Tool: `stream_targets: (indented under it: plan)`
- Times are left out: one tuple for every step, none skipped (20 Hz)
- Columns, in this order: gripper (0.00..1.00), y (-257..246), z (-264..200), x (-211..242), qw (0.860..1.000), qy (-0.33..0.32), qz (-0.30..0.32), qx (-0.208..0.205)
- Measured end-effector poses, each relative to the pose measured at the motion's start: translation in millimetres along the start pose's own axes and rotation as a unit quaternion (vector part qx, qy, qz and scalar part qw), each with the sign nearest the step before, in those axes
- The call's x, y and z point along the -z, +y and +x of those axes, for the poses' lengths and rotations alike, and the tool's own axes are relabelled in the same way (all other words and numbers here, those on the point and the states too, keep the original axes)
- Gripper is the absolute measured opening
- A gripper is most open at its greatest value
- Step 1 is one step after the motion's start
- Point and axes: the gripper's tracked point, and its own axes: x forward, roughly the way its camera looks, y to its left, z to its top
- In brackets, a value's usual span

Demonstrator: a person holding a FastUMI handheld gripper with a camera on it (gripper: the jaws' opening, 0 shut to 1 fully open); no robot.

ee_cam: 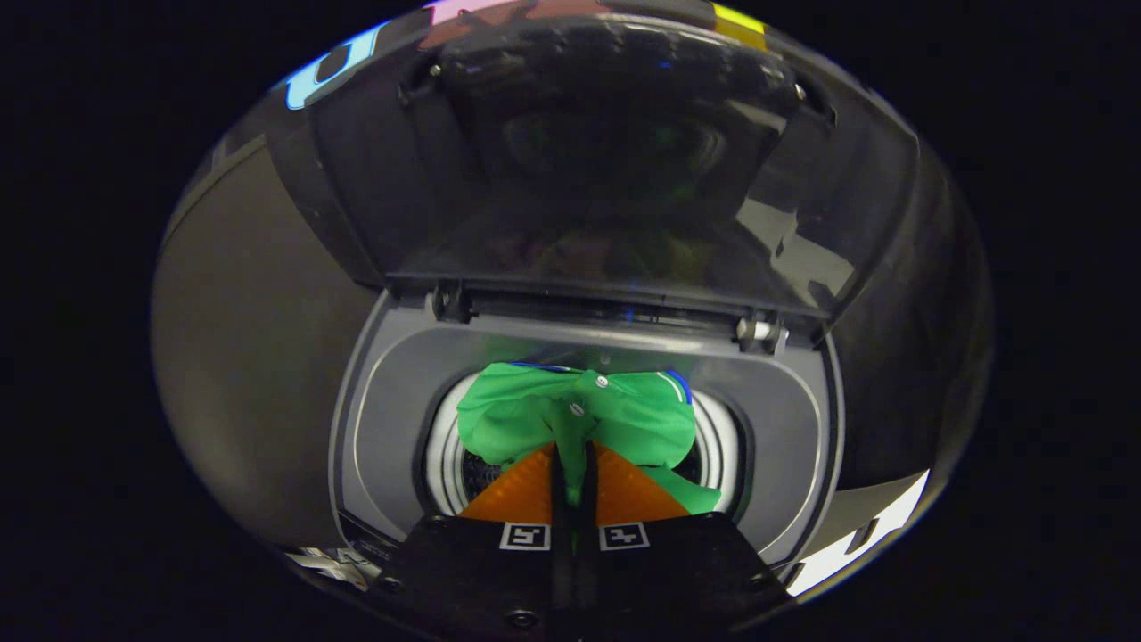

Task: Put the clothes into the washing machine and then close the washing machine lid.

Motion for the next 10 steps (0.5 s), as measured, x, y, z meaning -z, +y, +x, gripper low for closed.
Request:
stream_targets:
  plan:
    - [0.05, -3.8, 5.0, 6.5, 1.000, 0.003, 0.002, 0.006]
    - [0.06, -6.4, 4.3, 8.7, 1.000, 0.006, -0.003, 0.010]
    - [0.08, -8.7, 4.9, 11.6, 1.000, 0.008, -0.007, 0.010]
    - [0.10, -10.0, 8.3, 17.7, 1.000, 0.012, -0.006, 0.008]
    - [0.12, -9.9, 9.2, 22.0, 1.000, 0.016, -0.002, 0.003]
    - [0.16, -6.5, 10.5, 21.0, 1.000, 0.012, 0.003, -0.004]
    - [0.23, -2.7, 3.8, 15.1, 1.000, 0.003, 0.006, -0.013]
    - [0.47, -6.1, 5.5, 13.4, 1.000, -0.006, -0.002, -0.009]
    - [0.72, -10.8, -1.5, 5.1, 1.000, -0.024, -0.016, 0.005]
    - [0.97, -14.5, -4.0, -2.2, 0.998, -0.046, -0.032, 0.017]
